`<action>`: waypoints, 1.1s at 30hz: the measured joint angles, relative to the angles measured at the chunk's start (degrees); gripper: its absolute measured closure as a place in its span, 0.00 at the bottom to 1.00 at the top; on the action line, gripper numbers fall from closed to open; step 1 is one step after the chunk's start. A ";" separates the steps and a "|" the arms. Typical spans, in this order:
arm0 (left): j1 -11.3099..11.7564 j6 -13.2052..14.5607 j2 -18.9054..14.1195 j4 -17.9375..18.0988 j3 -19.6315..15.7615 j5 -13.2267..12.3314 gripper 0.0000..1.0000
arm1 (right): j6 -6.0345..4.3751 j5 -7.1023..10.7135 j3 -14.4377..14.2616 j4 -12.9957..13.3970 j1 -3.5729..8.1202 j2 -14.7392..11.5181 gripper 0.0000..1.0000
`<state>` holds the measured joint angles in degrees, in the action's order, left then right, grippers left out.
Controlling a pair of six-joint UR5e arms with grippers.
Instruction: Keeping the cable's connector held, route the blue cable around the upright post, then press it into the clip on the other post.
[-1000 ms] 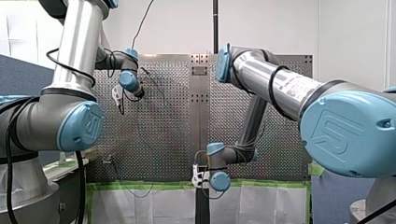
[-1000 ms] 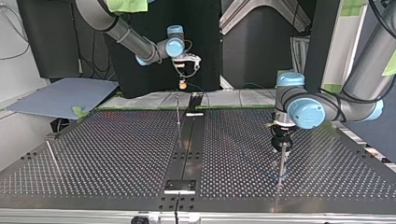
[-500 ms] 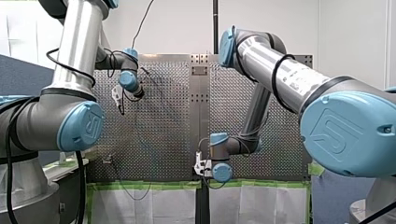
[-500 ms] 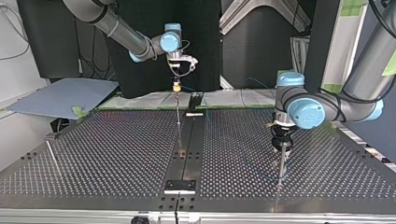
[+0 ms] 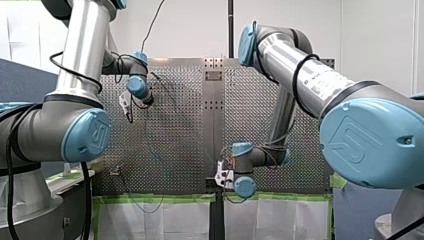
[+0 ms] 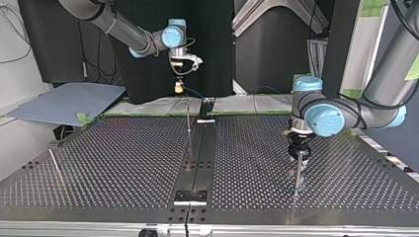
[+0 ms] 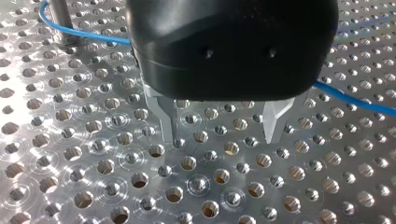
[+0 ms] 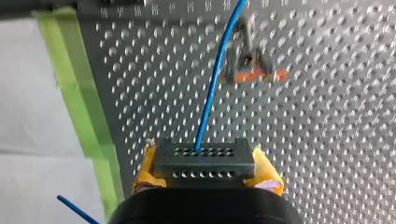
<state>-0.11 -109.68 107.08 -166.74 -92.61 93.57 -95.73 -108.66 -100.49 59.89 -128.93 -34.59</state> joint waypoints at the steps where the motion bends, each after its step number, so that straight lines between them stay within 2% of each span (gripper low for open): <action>1: 0.02 0.00 0.00 -0.01 0.00 0.01 0.10 | 0.09 -0.05 -0.69 0.71 0.34 0.00 1.00; 6: 0.06 0.00 0.00 -0.15 0.01 0.07 0.10 | 0.62 -0.19 -3.31 3.31 1.55 0.00 1.00; 9: 0.03 -0.04 0.00 -0.26 0.00 0.11 0.10 | 1.37 -0.10 -4.85 4.87 2.26 0.00 1.00; 14: -0.06 -1.13 0.00 -0.92 0.00 1.03 0.10 | 3.68 1.19 -7.81 7.83 2.91 -0.01 1.00; 17: -0.12 -2.34 0.00 -1.45 0.00 1.71 0.10 | 4.33 2.52 -9.41 9.21 3.15 -0.01 1.00; 22: 0.00 -4.50 0.00 -2.12 0.00 2.03 0.06 | 4.88 4.61 -11.60 9.78 3.41 -0.05 1.00; 23: 0.08 -4.89 0.00 -2.17 0.00 2.04 0.02 | 4.96 4.94 -12.08 9.77 3.47 -0.05 1.00; 29: 0.88 -7.69 0.00 -2.27 0.00 0.80 0.02 | 5.52 5.71 -14.50 9.01 3.90 -0.03 1.00; 33: 1.35 -9.64 -0.05 -2.28 0.00 0.23 0.02 | 5.86 6.20 -14.93 8.70 4.21 -0.02 1.00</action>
<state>1.23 -119.32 107.02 -169.02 -92.61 93.80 -89.87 -102.46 -115.42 68.60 -124.72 -34.61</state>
